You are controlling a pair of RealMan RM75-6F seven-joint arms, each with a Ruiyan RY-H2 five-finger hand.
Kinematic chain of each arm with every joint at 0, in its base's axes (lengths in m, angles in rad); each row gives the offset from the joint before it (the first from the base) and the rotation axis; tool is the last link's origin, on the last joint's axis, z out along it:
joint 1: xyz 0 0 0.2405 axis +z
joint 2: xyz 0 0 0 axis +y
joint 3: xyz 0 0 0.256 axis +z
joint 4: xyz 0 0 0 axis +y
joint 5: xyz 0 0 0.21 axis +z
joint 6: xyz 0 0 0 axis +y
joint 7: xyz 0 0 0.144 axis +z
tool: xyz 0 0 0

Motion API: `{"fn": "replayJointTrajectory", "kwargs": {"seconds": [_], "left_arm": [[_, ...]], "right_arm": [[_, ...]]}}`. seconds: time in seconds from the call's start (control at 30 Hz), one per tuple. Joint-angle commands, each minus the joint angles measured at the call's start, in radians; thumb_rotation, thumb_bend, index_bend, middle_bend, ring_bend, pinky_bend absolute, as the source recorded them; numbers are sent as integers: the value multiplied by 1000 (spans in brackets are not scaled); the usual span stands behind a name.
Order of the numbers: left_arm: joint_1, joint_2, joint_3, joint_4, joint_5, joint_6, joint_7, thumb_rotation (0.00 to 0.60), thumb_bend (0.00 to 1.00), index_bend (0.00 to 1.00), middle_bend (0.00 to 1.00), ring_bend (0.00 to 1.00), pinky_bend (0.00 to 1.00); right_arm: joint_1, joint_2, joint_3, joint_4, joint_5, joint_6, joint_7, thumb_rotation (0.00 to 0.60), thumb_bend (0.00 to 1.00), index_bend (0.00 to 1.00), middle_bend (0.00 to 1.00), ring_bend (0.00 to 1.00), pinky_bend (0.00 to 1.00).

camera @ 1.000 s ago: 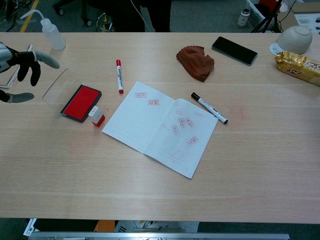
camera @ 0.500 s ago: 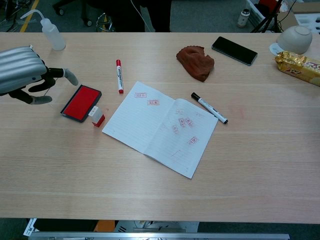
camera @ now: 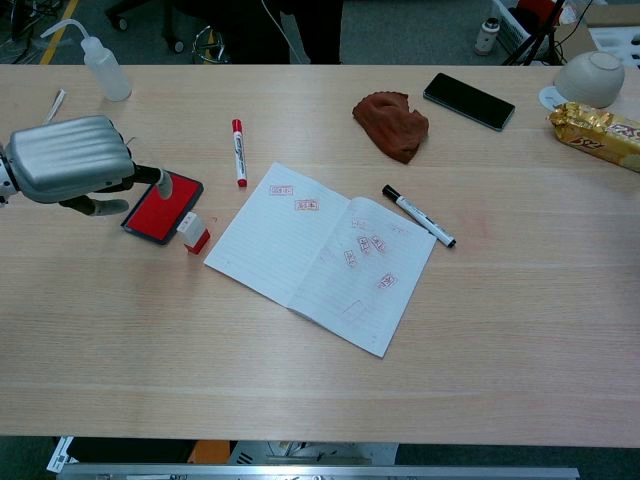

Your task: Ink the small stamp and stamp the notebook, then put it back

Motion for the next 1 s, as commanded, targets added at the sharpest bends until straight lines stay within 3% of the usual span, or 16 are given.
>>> {"fn": "replayJointTrajectory", "kwargs": {"seconds": [0.03, 0.37, 1.0], "left_arm": [[-18, -24, 12, 29, 3, -7, 0, 600, 269, 395, 976, 949, 1000], [-51, -77, 37, 76, -27, -33, -12, 600, 269, 386, 960, 942, 1000], [-89, -136, 54, 69, -114, -134, 29, 600, 270, 363, 958, 940, 1000]], "right_arm": [[2, -1, -1, 0, 1, -2, -3, 600, 181, 60, 144, 70, 177], [5, -7, -3, 5, 12, -6, -10, 600, 182, 60, 144, 75, 178], [-6, -5, -8, 22, 23, 5, 10, 600, 182, 60, 144, 77, 178]]}}
